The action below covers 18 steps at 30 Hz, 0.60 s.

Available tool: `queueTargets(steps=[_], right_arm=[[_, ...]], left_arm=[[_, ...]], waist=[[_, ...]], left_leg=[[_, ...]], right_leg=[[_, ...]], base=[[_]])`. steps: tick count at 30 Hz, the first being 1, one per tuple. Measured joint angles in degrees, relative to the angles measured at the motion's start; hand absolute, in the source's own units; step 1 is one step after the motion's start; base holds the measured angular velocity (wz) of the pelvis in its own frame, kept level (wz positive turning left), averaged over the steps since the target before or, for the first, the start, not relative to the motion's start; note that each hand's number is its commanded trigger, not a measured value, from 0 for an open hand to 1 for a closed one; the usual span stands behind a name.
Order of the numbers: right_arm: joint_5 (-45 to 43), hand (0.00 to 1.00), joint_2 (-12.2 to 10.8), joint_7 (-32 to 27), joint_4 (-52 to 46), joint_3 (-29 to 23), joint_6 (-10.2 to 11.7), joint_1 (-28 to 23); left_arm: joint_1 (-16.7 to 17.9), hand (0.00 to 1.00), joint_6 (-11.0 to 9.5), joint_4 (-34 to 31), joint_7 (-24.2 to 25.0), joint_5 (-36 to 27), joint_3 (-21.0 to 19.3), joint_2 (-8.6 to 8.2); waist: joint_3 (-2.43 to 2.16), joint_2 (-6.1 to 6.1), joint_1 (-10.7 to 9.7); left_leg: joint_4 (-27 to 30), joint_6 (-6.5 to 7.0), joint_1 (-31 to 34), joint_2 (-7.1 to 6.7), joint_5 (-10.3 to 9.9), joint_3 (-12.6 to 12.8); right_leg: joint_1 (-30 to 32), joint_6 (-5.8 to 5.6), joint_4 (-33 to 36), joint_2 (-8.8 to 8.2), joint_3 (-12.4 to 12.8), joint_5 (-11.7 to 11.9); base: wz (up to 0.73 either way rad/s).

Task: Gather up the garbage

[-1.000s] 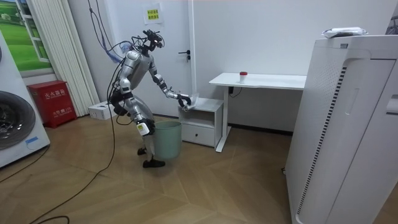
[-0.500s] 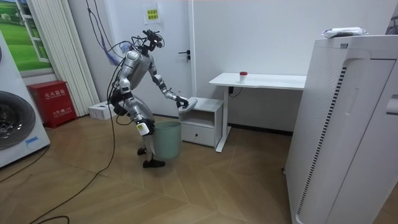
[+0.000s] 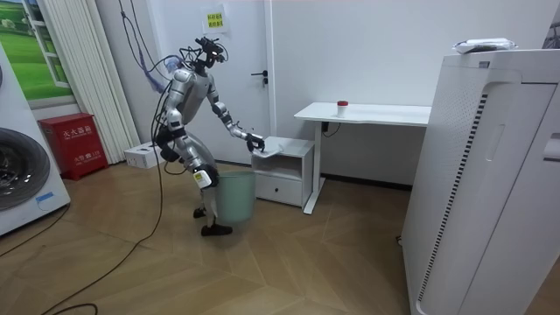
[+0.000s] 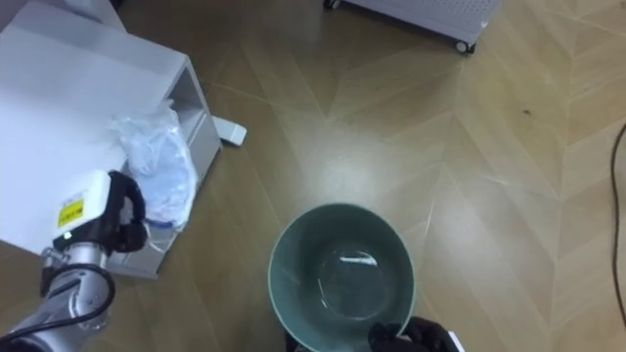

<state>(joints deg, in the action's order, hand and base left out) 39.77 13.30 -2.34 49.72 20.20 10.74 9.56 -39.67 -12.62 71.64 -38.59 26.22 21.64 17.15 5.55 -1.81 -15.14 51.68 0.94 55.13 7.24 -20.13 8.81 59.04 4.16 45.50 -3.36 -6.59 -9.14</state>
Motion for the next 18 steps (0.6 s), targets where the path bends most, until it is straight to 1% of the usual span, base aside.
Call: queueTargets(steps=[1,2,4,5,7,9,10,11,13,15,17,18], right_arm=[[-0.12,1.0,-0.03,0.02,-0.07,0.6,0.41,0.0],[-0.28,1.0,-0.08,0.01,-0.08,0.94,0.53,-0.02],[-2.1,1.0,-0.42,0.04,-0.16,1.72,0.91,-0.21],[-2.2,1.0,-0.51,0.03,-0.18,2.01,0.95,-0.17],[-4.07,1.0,-1.08,0.03,-0.6,2.91,1.51,-0.18],[-4.88,1.0,-1.86,0.03,-0.78,3.51,1.97,-0.16],[-5.85,1.0,-2.38,0.03,-0.69,3.61,2.01,-0.16],[-6.24,1.0,-2.5,0.03,-0.68,3.78,2.07,-0.13],[-6.53,1.0,-2.56,0.18,-0.7,5.42,2.06,-0.19],[-7.2,1.0,-2.63,0.91,-0.74,5.58,1.99,-0.18],[-7.47,1.0,-2.63,1.32,-0.75,5.49,1.75,-0.08],[-7.57,1.0,-2.72,1.3,-0.75,5.44,1.54,0.06]], left_arm=[[1.15,1.0,-0.78,-1.16,-0.13,-0.7,0.02,-0.73],[1.81,1.0,-1.04,-1.76,-0.24,-0.81,0.02,-1.22],[3.34,1.0,-1.9,-3.18,-0.8,-0.84,0.24,-4.07],[3.48,1.0,-2.28,-3.31,-0.84,-0.88,0.61,-4.66],[4.31,1.0,-4.47,-4.56,-0.76,-1.11,2.36,-6.47],[4.59,1.0,-5.74,-4.73,-0.6,-1.18,3.77,-7.45],[4.79,1.0,-5.94,-4.74,-0.25,-1.08,4.48,-8.34],[5.02,1.0,-6.21,-4.76,0.14,-1.05,4.77,-8.78],[6.88,1.0,-6.81,-4.78,2.21,-1.14,6.81,-10.11],[8.33,1.0,-7.09,-4.77,4.18,-1.58,6.88,-10.97],[8.94,1.0,-7.08,-4.78,5.95,-1.92,8.19,-11.64],[9.08,1.0,-7.08,-4.78,7.1,-1.94,9.27,-11.66]], waist=[[-0.01,0.02,0.0],[-0.01,0.02,0.0],[-0.06,0.11,-0.08],[-0.12,0.2,-0.07],[-0.25,0.44,-0.13],[-0.4,0.69,-0.18],[-0.56,0.97,-0.18],[-0.67,1.14,-0.15],[-0.87,1.44,-0.1],[-1.06,1.69,-0.14],[-1.1,1.76,-0.18],[-1.14,1.82,-0.18]], left_leg=[[-0.58,0.03,-0.89,-0.2,0.11,0.25],[-0.96,0.02,-1.47,-0.25,0.17,0.38],[-2.32,-0.07,-3.45,-0.38,0.31,0.44],[-2.5,-0.07,-3.78,-0.38,0.31,0.46],[-3.08,-0.15,-4.76,-0.39,0.36,0.62],[-3.35,-0.17,-5.37,-0.05,0.34,0.87],[-3.65,-0.18,-5.83,-0.03,0.32,0.97],[-3.91,-0.18,-6.21,-0.06,0.33,1.16],[-4.96,-0.18,-7.98,-0.02,0.33,1.68],[-5.54,-0.17,-8.61,0.02,0.33,1.99],[-5.82,-0.11,-8.75,-0.12,0.36,2.11],[-5.95,-0.03,-8.76,-0.23,0.41,2.21]], right_leg=[[-0.63,-0.03,-0.2,-0.08,0.26,0.0],[-1.1,-0.06,-0.44,-0.07,0.36,0.0],[-2.96,-0.19,-1.6,0.0,0.34,0.0],[-3.28,-0.2,-1.78,0.03,0.36,0.0],[-4.21,-0.33,-2.39,0.25,0.61,0.0],[-4.84,-0.42,-3.0,0.6,0.69,0.09],[-5.25,-0.42,-3.23,0.67,0.79,0.09],[-5.48,-0.42,-3.33,0.65,0.9,0.09],[-6.96,-0.59,-4.25,0.8,1.25,0.16],[-7.46,-0.77,-4.87,0.98,1.55,0.33],[-7.54,-0.83,-4.98,0.82,1.59,0.35],[-7.47,-0.9,-4.96,0.71,1.64,0.33]], base=[[-0.04],[0.0],[0.0],[0.0],[-0.07],[-0.08],[-0.05],[-0.06],[-0.08],[-0.07],[0.0],[0.0]])
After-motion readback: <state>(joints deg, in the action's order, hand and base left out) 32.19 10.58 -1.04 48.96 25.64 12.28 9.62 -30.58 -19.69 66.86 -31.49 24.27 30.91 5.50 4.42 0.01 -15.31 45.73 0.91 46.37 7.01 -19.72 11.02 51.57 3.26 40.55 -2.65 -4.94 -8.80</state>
